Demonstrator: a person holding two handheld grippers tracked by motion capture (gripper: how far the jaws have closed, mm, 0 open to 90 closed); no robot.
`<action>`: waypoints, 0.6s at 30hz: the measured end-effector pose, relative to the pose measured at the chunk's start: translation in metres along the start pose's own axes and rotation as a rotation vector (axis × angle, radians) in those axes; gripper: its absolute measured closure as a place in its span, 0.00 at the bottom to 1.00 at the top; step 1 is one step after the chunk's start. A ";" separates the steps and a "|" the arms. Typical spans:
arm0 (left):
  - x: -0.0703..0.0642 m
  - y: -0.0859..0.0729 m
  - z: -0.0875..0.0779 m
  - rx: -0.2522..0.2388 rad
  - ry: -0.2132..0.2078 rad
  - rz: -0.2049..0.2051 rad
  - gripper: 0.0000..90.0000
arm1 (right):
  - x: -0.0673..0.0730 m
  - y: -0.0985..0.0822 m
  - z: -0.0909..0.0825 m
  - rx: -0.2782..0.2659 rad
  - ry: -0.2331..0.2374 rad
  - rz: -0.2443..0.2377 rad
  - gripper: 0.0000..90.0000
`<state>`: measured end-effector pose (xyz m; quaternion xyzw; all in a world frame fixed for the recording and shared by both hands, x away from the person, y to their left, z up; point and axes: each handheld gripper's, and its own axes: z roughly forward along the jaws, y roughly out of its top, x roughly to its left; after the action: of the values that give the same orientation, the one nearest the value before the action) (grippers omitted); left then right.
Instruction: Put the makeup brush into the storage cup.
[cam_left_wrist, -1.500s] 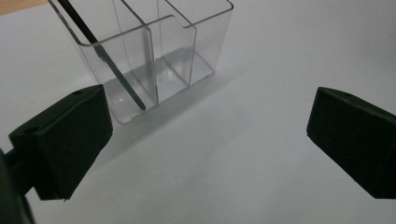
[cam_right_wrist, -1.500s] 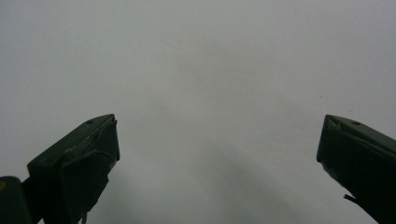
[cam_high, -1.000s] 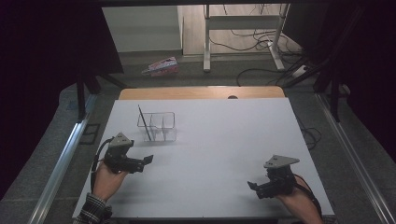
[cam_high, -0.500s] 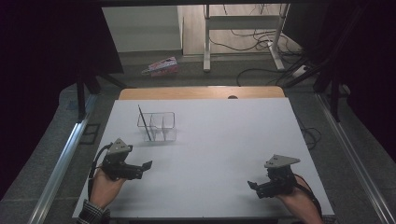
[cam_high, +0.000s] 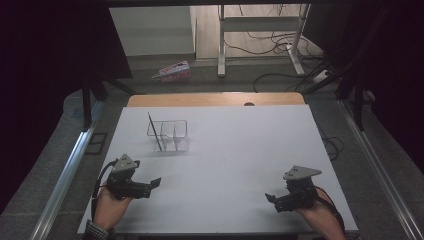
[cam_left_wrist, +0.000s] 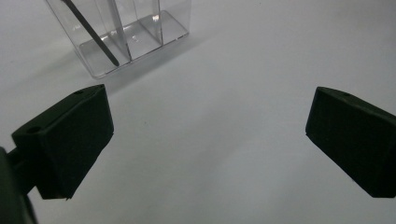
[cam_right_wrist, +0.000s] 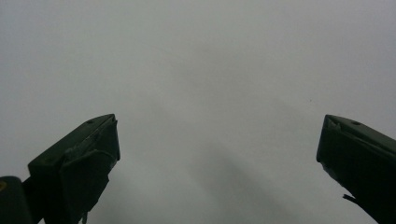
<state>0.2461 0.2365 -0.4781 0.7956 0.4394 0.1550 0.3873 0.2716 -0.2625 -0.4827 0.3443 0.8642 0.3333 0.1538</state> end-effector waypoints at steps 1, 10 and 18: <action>-0.001 -0.001 0.000 -0.002 0.002 0.000 0.01 | 0.000 0.000 0.000 -0.002 -0.001 0.001 0.00; -0.007 -0.011 -0.006 -0.002 0.019 0.011 0.01 | -0.001 0.000 -0.001 -0.009 0.000 0.001 0.00; -0.010 -0.018 -0.015 -0.015 0.041 0.011 0.01 | -0.001 0.001 -0.002 -0.013 -0.003 0.005 0.00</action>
<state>0.2212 0.2415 -0.4810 0.7918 0.4417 0.1766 0.3831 0.2719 -0.2639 -0.4810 0.3459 0.8608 0.3389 0.1563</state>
